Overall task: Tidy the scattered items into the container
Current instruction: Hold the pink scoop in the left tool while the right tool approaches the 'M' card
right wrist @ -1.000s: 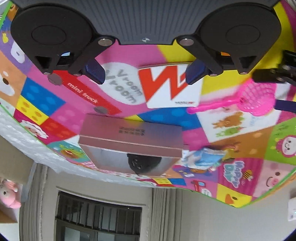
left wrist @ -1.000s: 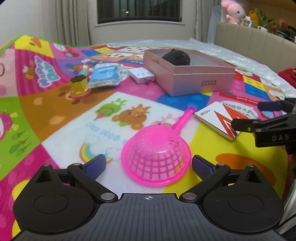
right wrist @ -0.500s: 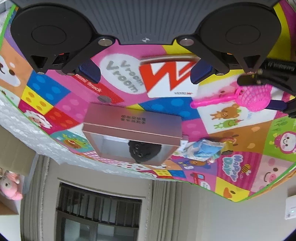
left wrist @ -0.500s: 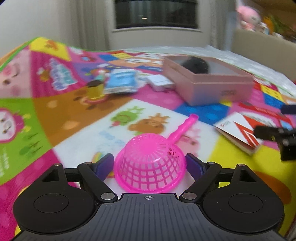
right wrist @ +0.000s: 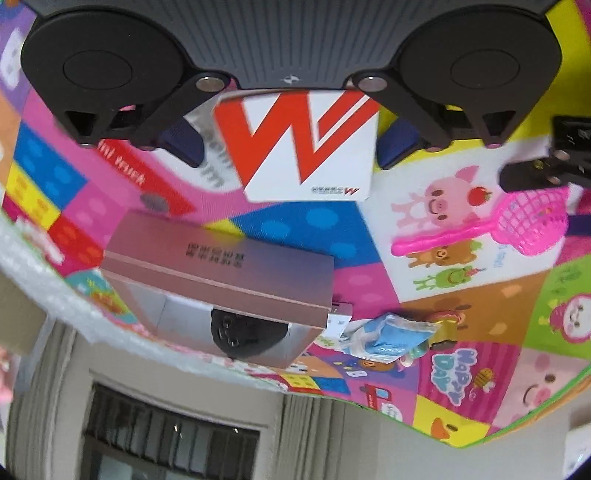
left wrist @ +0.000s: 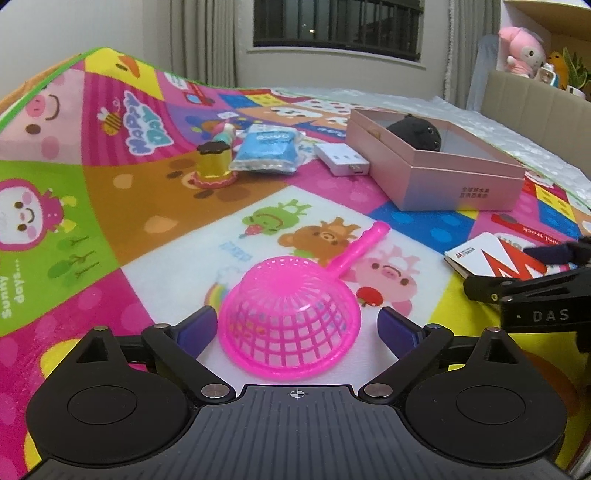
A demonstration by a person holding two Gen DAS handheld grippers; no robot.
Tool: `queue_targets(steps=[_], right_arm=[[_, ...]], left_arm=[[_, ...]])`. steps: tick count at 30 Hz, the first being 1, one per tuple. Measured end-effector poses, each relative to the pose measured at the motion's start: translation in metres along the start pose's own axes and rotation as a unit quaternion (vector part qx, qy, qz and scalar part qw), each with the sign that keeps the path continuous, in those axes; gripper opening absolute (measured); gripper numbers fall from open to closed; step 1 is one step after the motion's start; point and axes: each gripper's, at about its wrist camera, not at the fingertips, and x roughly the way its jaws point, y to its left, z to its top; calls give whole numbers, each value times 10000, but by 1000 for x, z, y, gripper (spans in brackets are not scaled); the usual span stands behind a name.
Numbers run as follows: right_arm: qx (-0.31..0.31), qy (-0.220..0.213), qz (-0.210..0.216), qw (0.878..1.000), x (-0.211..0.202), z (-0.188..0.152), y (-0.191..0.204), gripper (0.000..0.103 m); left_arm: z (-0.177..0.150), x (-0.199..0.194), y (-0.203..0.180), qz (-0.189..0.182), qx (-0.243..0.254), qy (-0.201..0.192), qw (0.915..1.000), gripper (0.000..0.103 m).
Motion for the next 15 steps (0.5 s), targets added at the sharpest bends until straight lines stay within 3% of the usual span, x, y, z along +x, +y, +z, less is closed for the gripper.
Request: queue_targets(steps=[2,7,15], right_arm=[[117,26,48,9999,-5,-3,1,82],[-66,97,434,9990,-21,-8,9,83],[-196,-312,369,9986,-26,1,6,103]], left_arm=[[0,1,0,-13,-12,6,10000,98],[0,1,0,-21,-8,9,10000,99],[-2,2,-1,-27,10,18,10000,100]])
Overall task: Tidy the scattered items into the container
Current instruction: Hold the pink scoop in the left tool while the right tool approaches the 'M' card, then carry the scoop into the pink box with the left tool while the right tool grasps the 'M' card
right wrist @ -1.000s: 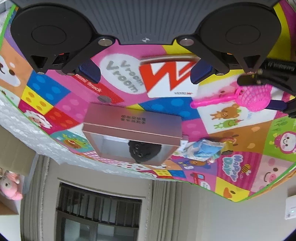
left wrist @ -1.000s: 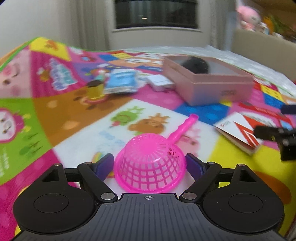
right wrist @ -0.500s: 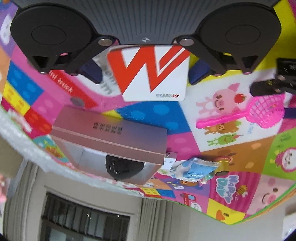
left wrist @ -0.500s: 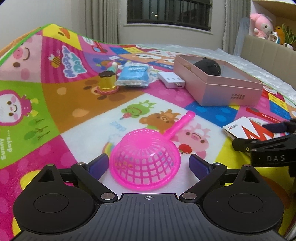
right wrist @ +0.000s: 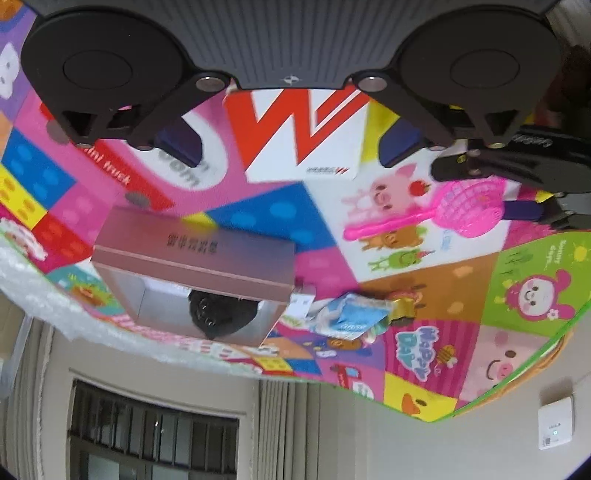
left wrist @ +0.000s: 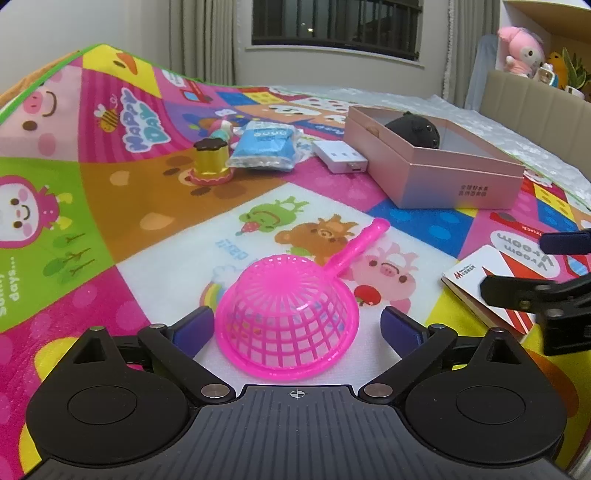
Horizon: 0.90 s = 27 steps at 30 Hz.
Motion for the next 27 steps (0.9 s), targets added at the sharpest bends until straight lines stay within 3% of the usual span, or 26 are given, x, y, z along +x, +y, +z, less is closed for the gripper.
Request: queue_targets(steps=[5,10,15,22,27], right_arm=[[99,243,381,9989,24,-1,-2,103],[-63,238,291,9993,29,-6,4,102],[-207,248,328,9989,15,-9,3,80],[-267,181,-2,9995,-2,-21,-3,80],[-152,163,-105,9997,-10,-23,-12,80]], left_arm=[[-1,-2,-1,67,77,33,9999,100],[1,-5,3,-42,157,9,9999,100],[3,0,2,-74,361,7,9993,101],[9,11,-1,-36,407,-44,9992,101],[7,5,-8,-49,529,-128,9985,88]])
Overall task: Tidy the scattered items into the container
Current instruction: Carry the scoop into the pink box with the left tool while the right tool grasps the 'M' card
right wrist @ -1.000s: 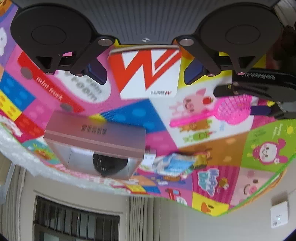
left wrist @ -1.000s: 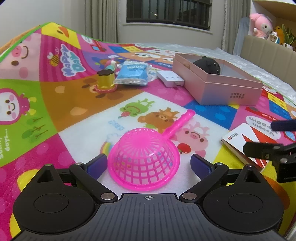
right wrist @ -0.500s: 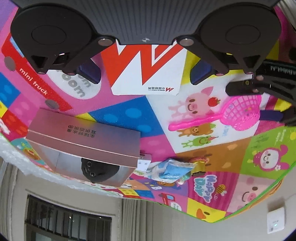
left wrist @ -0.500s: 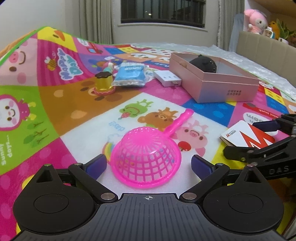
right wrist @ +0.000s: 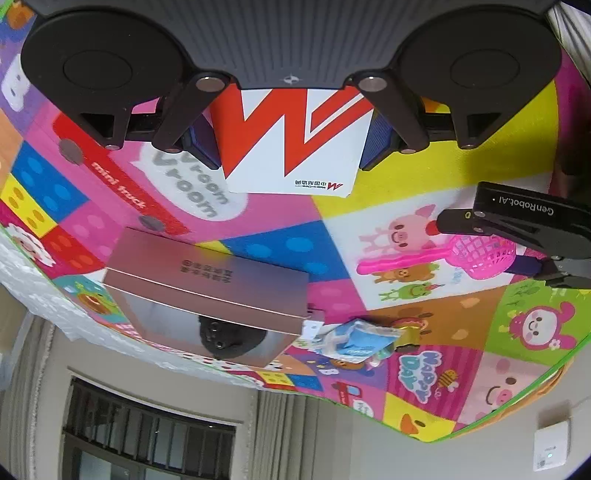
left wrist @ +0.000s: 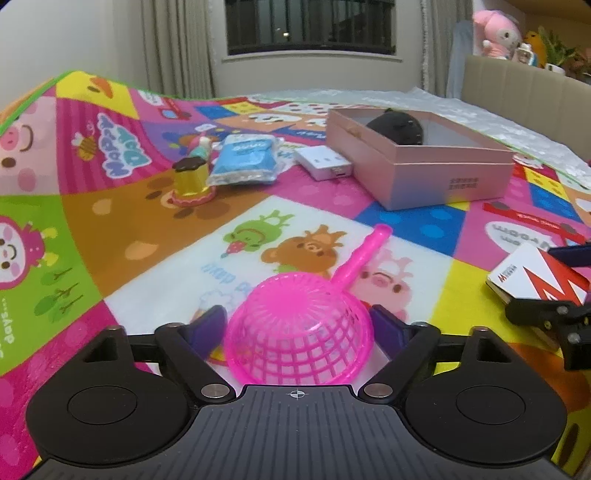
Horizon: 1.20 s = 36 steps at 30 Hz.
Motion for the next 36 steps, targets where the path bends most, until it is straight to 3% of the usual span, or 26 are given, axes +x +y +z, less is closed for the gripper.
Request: queue_targets(steps=[6,10,19,25,29,32,34,36], right_arm=[[87,-160,-232,9996,-16,-4,-10,80],[95,-418,-433,9981,-36,-6,-20,80],[481,-1253,-866,9872,-90,10,-58,80],[802,-1657,-821,9795,-107,24,-84,80],[844,-1723,-809,9781,-101,30,-93,80],[885,-1635,-824,9791,-91,30,-99,80],[908,-1551,-849,9800,-85,30,-103,80],[948,-1448,-867,9811,-76,30,-107,80]], left_arm=[[-2,-20,-15,-24,252,-128,9996,88],[6,-41,-27,-171,361,-429,9983,88],[75,-67,-52,-574,501,-1297,9886,88],[137,-30,-84,-923,838,-1633,9787,88],[168,8,-107,-1110,1530,-1783,9657,89],[176,41,-117,-1124,2096,-1630,9575,97],[171,57,-115,-842,2217,-1496,9599,97],[160,60,-104,-739,1968,-1282,9692,99]])
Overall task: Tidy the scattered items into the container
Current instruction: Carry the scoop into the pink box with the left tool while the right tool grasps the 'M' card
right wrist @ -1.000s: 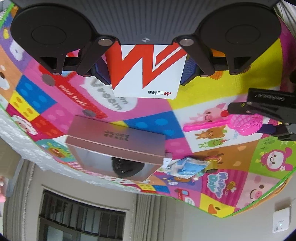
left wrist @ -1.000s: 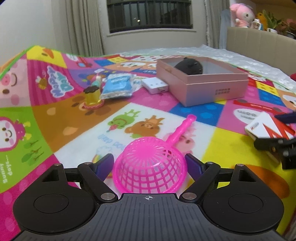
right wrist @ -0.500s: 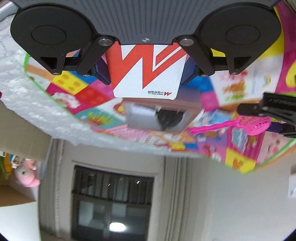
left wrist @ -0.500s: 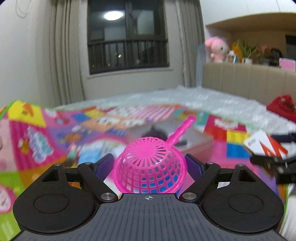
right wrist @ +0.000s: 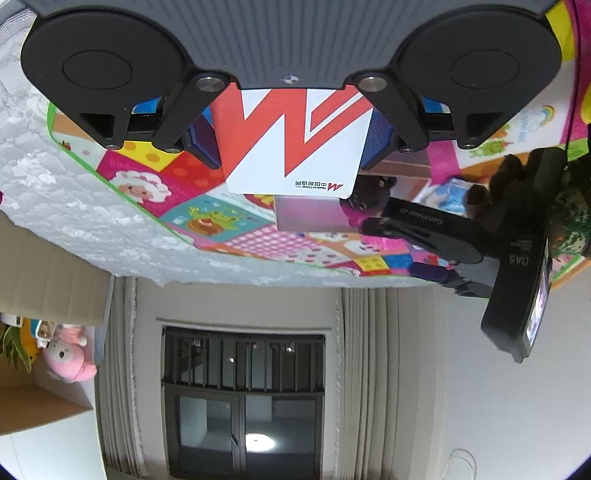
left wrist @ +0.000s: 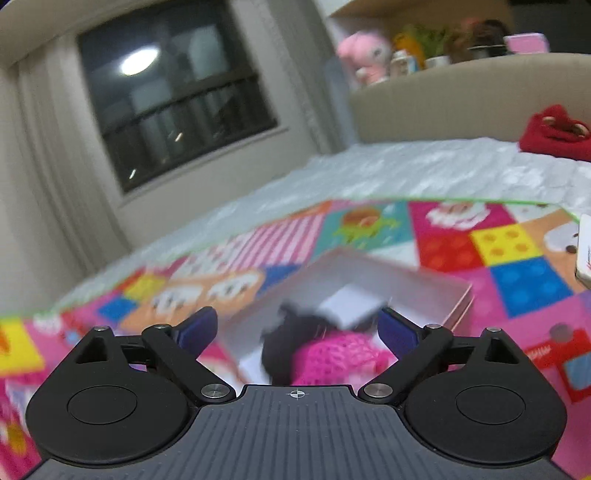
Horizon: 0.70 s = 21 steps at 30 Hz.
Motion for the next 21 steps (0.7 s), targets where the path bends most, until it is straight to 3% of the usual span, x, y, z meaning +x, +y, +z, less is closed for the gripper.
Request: queue_targets(steps=[5,11,15,18,21], right_arm=[[121,281,8,9995,27,-1,0,80],[80,300,207,9993,60,17,16,80],[31,109,313,9994,93,49,26,80],[-58,-58,130,9999,127,68,34,81],[-336,61,-109,9994,163,74,47,94]], left_arm=[[-46,-29,15,-118,-1019,520,9934,103],[-100,-58,35,-167,-2292,1239,9653,103],[-120,-81,49,-53,-2590,1227,9580,103],[-124,-88,53,5,-2657,1202,9565,103],[-126,-92,57,169,-2708,1165,9554,103]])
